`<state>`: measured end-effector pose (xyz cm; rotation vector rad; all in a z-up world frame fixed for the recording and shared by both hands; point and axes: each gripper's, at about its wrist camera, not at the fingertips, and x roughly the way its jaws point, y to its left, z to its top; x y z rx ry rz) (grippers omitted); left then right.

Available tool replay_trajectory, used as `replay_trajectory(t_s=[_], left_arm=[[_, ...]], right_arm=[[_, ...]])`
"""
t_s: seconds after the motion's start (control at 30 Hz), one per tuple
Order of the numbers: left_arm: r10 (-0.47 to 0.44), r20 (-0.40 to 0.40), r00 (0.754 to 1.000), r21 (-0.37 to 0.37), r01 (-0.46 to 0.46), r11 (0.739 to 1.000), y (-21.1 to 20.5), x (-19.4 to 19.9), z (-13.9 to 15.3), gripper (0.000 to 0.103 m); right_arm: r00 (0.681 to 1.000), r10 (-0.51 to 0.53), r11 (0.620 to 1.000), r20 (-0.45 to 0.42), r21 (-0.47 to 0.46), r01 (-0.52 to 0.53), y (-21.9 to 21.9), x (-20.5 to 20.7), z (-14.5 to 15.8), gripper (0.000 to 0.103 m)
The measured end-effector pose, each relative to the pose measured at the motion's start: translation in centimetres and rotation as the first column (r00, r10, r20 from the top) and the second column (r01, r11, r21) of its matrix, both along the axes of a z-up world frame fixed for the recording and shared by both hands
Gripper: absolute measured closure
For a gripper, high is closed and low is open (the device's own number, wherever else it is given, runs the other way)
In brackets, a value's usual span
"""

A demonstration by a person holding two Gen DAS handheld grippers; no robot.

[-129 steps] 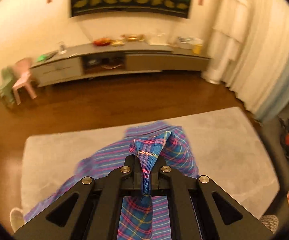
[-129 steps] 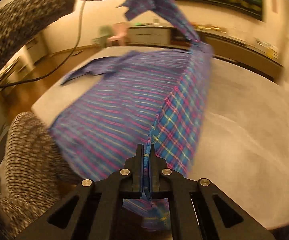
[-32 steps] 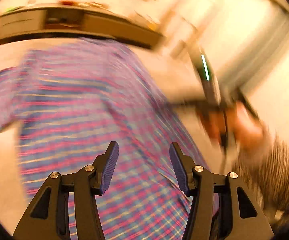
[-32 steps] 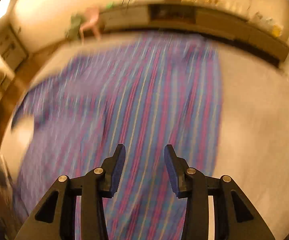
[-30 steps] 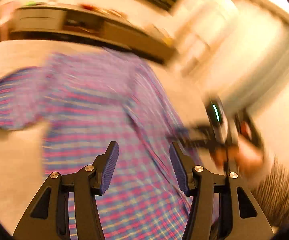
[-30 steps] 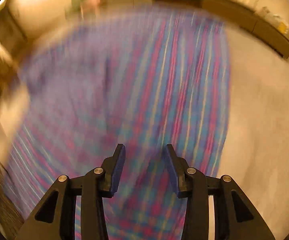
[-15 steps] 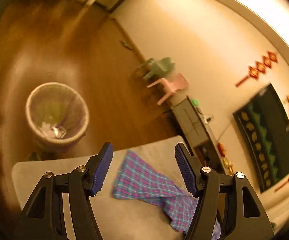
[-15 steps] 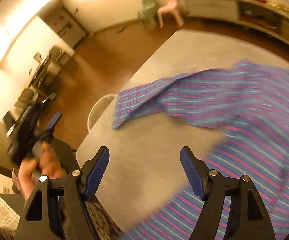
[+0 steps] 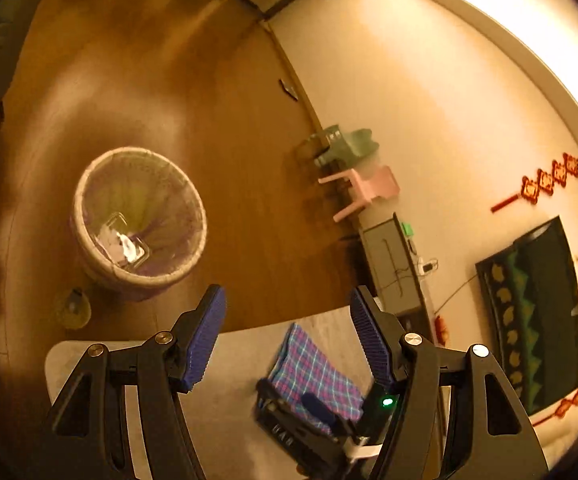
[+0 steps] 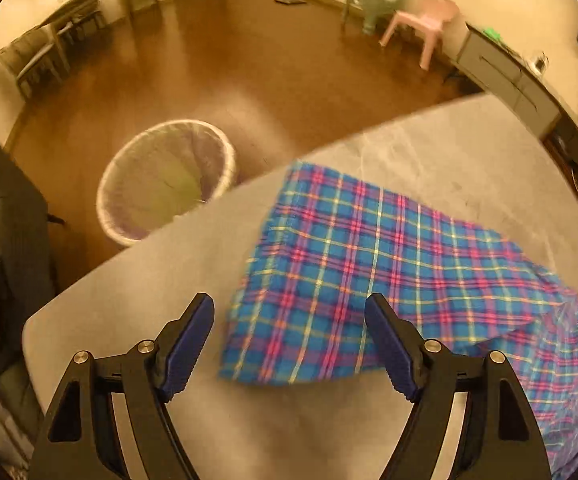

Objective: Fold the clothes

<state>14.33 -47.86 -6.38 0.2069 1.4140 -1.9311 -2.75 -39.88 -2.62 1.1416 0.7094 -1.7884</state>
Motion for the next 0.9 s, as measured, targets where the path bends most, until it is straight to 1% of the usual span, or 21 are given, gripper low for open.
replay_trajectory(t_s=[0.03, 0.07, 0.1, 0.13, 0.17, 0.2, 0.23, 0.27, 0.33, 0.37, 0.4, 0.43, 0.47, 0.5, 0.53, 0.57, 0.67, 0.73, 0.8, 0.87, 0.9], left_arm=[[-0.010, 0.001, 1.000, -0.006, 0.010, 1.000, 0.1, -0.3, 0.1, 0.036], [-0.026, 0.005, 1.000, -0.015, 0.027, 1.000, 0.4, -0.6, 0.3, 0.036], [-0.055, 0.009, 0.998, -0.032, 0.055, 0.998, 0.7, -1.2, 0.6, 0.036], [-0.122, 0.016, 0.992, -0.057, 0.122, 0.991, 1.2, -2.4, 0.8, 0.036], [-0.208, 0.029, 0.978, -0.086, 0.210, 0.974, 1.8, -3.8, 1.0, 0.036], [-0.323, 0.052, 0.945, -0.113, 0.327, 0.938, 3.1, -5.5, 1.1, 0.036], [-0.451, 0.085, 0.889, -0.135, 0.459, 0.878, 4.7, -7.4, 1.0, 0.036], [-0.568, 0.121, 0.814, -0.153, 0.581, 0.800, 6.4, -9.3, 1.0, 0.036], [-0.741, 0.184, 0.646, -0.146, 0.764, 0.629, 11.4, -11.3, -0.2, 0.036], [-0.808, 0.213, 0.550, -0.133, 0.835, 0.534, 14.0, -12.0, -0.9, 0.036], [-0.856, 0.233, 0.461, -0.117, 0.888, 0.446, 17.1, -12.0, -1.8, 0.036], [-0.882, 0.250, 0.400, -0.107, 0.917, 0.385, 19.7, -11.4, -2.6, 0.036], [-0.892, 0.279, 0.355, -0.105, 0.935, 0.339, 21.9, -10.8, -3.3, 0.036], [-0.890, 0.329, 0.316, -0.105, 0.949, 0.298, 24.2, -9.9, -4.0, 0.036], [-0.880, 0.372, 0.295, -0.104, 0.955, 0.276, 25.9, -9.1, -4.6, 0.036], [-0.870, 0.406, 0.281, -0.092, 0.959, 0.267, 27.2, -8.4, -5.4, 0.036], [-0.845, 0.478, 0.240, -0.043, 0.967, 0.250, 29.8, -7.5, -7.1, 0.036], [-0.818, 0.535, 0.209, -0.013, 0.971, 0.239, 31.1, -7.5, -8.1, 0.036], [-0.768, 0.606, 0.207, -0.040, 0.972, 0.230, 32.6, -7.4, -8.1, 0.035], [-0.712, 0.670, 0.209, -0.059, 0.972, 0.230, 33.9, -7.5, -8.2, 0.036], [-0.689, 0.692, 0.216, -0.068, 0.969, 0.236, 34.3, -7.4, -8.4, 0.046]], right_arm=[[1.000, -0.015, 1.000, -0.001, -0.010, 0.015, 0.3, -0.6, 0.2, 0.061], [1.000, -0.030, 0.999, -0.003, -0.019, 0.029, 0.7, -1.2, 0.5, 0.075], [0.999, -0.042, 0.999, 0.003, -0.016, 0.042, 1.3, -1.7, 0.9, 0.099], [0.999, -0.053, 0.998, 0.011, -0.012, 0.054, 2.0, -2.1, 1.3, 0.099], [0.998, -0.065, 0.998, 0.019, -0.007, 0.065, 2.6, -2.6, 1.7, 0.099], [0.997, -0.077, 0.997, 0.010, -0.013, 0.077, 3.5, -3.2, 2.4, 0.099], [0.995, -0.097, 0.995, 0.004, -0.036, 0.097, 5.2, -3.8, 4.0, 0.099], [0.993, -0.122, 0.990, 0.003, -0.066, 0.122, 7.0, -4.9, 5.6, 0.099], [0.983, -0.181, 0.975, -0.008, -0.130, 0.179, 11.0, -6.4, 9.8, 0.099], [0.976, -0.219, 0.963, -0.010, -0.163, 0.214, 13.5, -7.8, 12.0, 0.099], [0.966, -0.257, 0.948, -0.010, -0.195, 0.250, 16.1, -9.3, 14.1, 0.099], [0.956, -0.294, 0.931, -0.009, -0.227, 0.285, 18.6, -10.8, 16.3, 0.099], [0.944, -0.330, 0.912, -0.005, -0.259, 0.317, 21.0, -11.8, 17.9, 0.099], [0.933, -0.360, 0.893, 0.001, -0.288, 0.345, 23.1, -12.8, 19.1, 0.099], [0.918, -0.397, 0.864, 0.016, -0.332, 0.380, 26.4, -14.2, 21.0, 0.099], [0.906, -0.423, 0.840, 0.028, -0.364, 0.403, 28.7, -15.0, 22.4, 0.099], [0.869, -0.490, 0.760, 0.072, -0.452, 0.466, 35.0, -17.3, 25.9, 0.099], [0.847, -0.522, 0.716, 0.104, -0.486, 0.501, 38.0, -18.6, 27.0, 0.099], [0.827, -0.544, 0.682, 0.138, -0.502, 0.532, 40.2, -19.9, 27.2, 0.099], [0.818, -0.553, 0.674, 0.158, -0.492, 0.550, 41.0, -21.0, 26.8, 0.098], [0.816, -0.555, 0.675, 0.161, -0.486, 0.555, 41.3, -21.6, 26.5, 0.099]])
